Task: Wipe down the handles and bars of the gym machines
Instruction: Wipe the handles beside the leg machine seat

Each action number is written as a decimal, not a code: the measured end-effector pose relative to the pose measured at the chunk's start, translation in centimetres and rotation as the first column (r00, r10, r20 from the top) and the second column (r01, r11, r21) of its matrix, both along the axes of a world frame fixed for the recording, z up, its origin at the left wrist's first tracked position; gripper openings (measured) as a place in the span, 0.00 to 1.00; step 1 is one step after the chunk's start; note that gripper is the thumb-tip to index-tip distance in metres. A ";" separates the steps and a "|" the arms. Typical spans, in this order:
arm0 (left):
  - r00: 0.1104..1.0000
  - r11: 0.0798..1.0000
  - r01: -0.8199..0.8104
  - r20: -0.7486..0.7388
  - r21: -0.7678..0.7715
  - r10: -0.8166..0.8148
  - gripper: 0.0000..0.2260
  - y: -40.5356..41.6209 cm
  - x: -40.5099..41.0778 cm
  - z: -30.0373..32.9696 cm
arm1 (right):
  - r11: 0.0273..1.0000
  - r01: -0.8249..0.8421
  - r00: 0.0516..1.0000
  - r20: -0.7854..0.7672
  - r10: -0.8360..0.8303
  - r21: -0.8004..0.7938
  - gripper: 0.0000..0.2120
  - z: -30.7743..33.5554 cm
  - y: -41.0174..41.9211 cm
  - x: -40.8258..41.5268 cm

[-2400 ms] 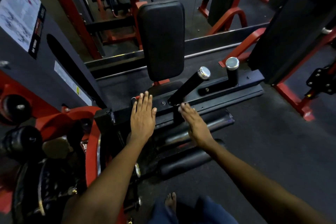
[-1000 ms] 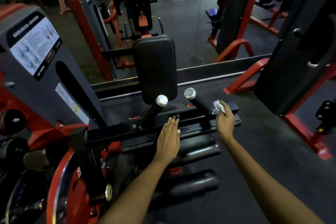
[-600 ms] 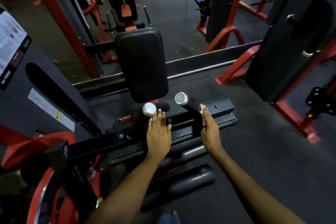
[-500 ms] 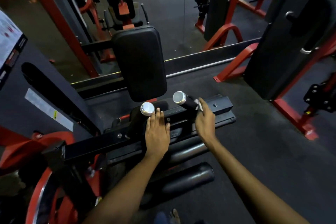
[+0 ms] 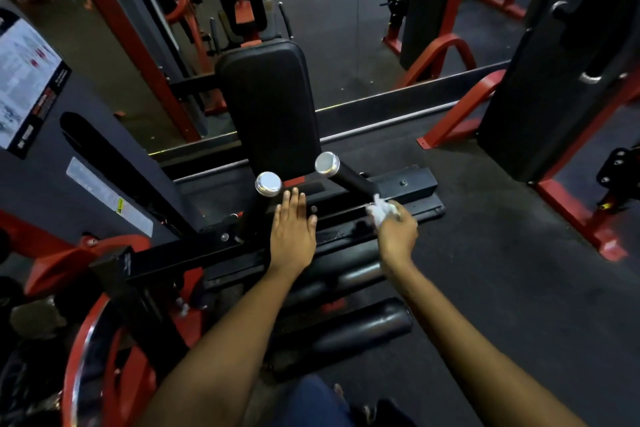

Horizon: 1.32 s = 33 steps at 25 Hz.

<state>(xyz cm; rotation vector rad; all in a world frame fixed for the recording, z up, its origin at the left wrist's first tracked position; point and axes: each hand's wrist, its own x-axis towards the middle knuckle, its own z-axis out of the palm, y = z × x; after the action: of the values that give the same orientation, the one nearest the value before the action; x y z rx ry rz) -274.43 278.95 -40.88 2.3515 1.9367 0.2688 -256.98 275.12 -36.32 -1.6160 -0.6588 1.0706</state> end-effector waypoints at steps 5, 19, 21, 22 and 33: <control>1.000 0.996 0.013 -0.018 -0.092 -0.015 0.26 -0.1 -0.3 0.8 | 0.951 -0.038 0.535 -0.810 -0.240 -0.307 0.20 8.3 4.0 0.6; 0.999 0.975 0.014 -0.032 -0.221 -0.021 0.27 0.4 -0.5 1.5 | 0.968 -0.231 0.762 -0.636 0.120 -0.094 0.20 14.8 1.6 -0.2; 0.999 0.977 0.014 -0.027 -0.213 -0.020 0.27 0.5 -0.5 1.4 | 0.978 -0.190 0.880 -0.427 0.207 0.083 0.16 13.5 1.2 2.0; 1.000 0.977 0.013 -0.023 -0.213 -0.019 0.27 0.5 -0.4 1.4 | 0.983 -0.075 0.973 -0.204 0.108 0.165 0.16 11.9 1.1 2.7; 0.999 0.978 -0.002 -0.041 -0.210 -0.007 0.27 0.7 -0.3 1.2 | 0.744 -0.359 0.842 0.540 -0.002 0.563 0.27 3.8 1.3 -3.0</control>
<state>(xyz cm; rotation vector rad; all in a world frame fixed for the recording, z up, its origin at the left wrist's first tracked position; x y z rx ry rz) -274.75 279.69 -39.69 2.2406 1.8764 0.0130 -260.01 276.42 -32.53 -1.2042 -1.4102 0.4213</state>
